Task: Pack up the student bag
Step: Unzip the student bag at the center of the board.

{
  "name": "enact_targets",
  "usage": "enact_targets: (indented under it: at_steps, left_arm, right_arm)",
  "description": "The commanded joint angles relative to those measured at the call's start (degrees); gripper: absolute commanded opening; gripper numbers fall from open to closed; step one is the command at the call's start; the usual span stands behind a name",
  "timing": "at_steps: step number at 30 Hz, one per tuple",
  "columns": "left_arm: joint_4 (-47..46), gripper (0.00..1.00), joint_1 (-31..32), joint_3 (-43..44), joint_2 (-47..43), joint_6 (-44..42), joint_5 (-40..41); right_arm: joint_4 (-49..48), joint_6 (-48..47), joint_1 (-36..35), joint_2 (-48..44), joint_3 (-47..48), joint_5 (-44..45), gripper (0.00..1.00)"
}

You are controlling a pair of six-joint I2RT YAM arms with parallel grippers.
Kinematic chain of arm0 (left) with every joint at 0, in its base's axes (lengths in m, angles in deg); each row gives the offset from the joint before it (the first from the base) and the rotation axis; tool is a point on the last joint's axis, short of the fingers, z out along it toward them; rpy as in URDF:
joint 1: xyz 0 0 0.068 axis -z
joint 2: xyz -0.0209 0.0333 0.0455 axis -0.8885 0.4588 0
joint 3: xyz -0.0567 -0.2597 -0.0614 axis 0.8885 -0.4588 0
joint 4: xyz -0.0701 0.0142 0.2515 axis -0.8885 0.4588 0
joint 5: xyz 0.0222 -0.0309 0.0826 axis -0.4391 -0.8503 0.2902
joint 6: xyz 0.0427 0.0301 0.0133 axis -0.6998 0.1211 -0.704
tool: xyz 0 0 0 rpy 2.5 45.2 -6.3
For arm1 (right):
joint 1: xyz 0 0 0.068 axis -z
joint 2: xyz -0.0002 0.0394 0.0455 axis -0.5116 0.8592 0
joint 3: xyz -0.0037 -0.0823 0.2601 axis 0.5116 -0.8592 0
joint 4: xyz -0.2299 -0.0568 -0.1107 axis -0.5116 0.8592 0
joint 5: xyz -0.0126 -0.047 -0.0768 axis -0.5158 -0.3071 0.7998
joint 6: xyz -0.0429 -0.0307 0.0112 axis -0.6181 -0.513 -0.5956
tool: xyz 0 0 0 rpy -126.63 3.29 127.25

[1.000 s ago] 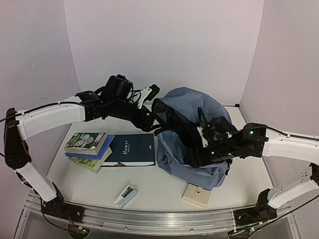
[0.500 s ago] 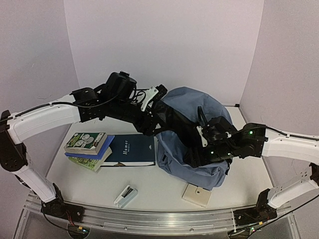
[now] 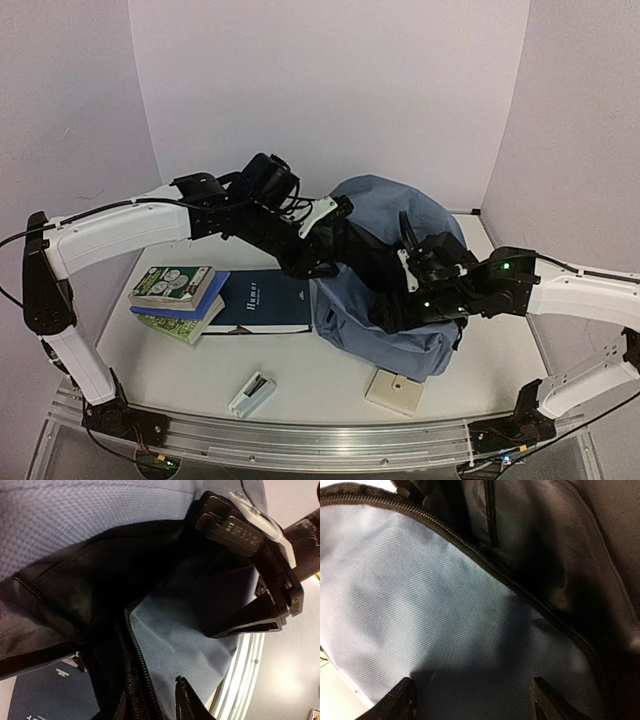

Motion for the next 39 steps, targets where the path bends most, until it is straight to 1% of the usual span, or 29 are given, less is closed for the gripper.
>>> enact_targets:
  at_steps: [1,3,4,8,12,16,22,27,31,39]
  left_arm:
    - [1.0,0.14,0.2,0.8,-2.5,-0.9,-6.9]
    - [-1.6,0.02,0.3,-2.1,-5.0,-0.8,-7.1]
    - [-3.6,0.01,0.3,-3.8,-6.5,-0.6,-7.4]
    - [-12.6,0.0,0.2,-10.4,-11.6,0.9,-9.6]
    - [-16.6,0.0,0.2,-12.5,-14.0,1.2,-11.2]
    - [-16.8,0.0,0.2,-12.2,-15.1,0.1,-14.8]
    - [-13.4,0.0,0.3,-11.3,-16.2,-3.4,-20.8]
    - [-13.2,0.0,0.3,-12.0,-17.4,-5.2,-23.6]
    - [-11.6,0.0,0.3,-11.1,-16.5,-6.3,-25.3]
    - [-8.7,0.0,0.3,-9.4,-15.4,-8.0,-28.0]
  right_arm:
    - [-0.6,0.6,-0.2,-1.4,2.3,3.4,0.76]
    - [-0.7,0.2,-0.1,-1.6,3.3,3.1,0.78]
    - [-0.8,-0.3,0.1,-1.7,3.9,2.6,0.8]
    - [-1.3,-3.7,2.3,-2.3,5.6,-0.9,0.88]
    - [-4.5,-10.8,2.8,-5.4,6.6,-10.6,0.98]
    - [-5.2,-17.2,3.0,-7.0,9.1,-16.9,0.98]
    - [-5.2,-23.7,4.7,-6.6,15.2,-20.0,0.98]
    - [-5.2,-27.0,6.8,-1.8,19.0,-25.6,0.98]
    - [-5.3,-29.8,8.5,1.2,20.8,-30.3,0.98]
    - [-5.3,-35.4,9.7,6.1,23.8,-41.1,0.92]
